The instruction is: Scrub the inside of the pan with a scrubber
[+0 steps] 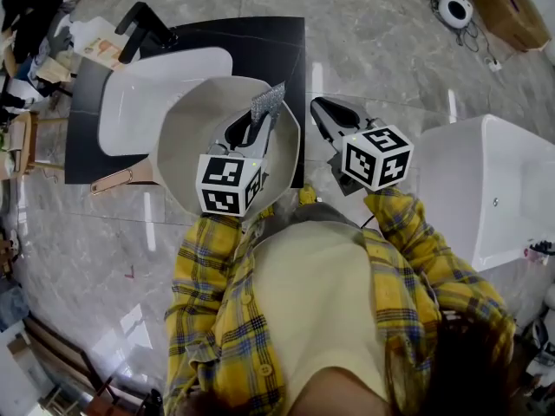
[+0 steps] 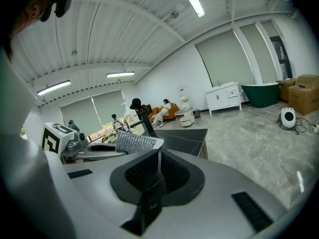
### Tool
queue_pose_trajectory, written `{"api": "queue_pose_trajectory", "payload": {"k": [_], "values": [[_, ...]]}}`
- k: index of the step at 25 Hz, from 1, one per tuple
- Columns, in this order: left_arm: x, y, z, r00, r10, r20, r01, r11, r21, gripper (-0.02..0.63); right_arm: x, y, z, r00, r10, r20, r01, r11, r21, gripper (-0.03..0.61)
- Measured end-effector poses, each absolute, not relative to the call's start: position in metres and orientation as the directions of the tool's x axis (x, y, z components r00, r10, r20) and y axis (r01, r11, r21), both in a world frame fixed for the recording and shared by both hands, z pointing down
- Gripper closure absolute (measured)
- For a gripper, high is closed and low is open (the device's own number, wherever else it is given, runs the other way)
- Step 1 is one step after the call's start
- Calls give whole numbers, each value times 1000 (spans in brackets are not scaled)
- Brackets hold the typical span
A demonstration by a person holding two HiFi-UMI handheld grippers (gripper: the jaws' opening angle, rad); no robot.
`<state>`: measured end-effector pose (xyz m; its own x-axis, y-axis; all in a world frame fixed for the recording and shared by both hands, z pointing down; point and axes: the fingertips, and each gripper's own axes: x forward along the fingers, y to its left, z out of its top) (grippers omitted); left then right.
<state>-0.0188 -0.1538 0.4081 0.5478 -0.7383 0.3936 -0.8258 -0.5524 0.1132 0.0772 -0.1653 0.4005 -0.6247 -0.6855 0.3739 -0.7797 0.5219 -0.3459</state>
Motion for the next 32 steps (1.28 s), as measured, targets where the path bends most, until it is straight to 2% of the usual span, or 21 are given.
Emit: {"api": "queue_pose_trajectory", "payload": {"k": [12, 21, 32], "values": [[6, -113, 403, 684, -581, 441, -681, -725, 102, 522, 70, -153, 389, -645, -688, 332, -762, 544, -351, 561], [10, -92, 402, 707, -502, 498, -607, -792, 63, 522, 74, -144, 379, -648, -702, 294, -756, 547, -359, 561], [4, -57, 401, 729, -349, 589, -475, -878, 67, 522, 60, -137, 376, -678, -680, 280, -730, 580, -361, 561]]}}
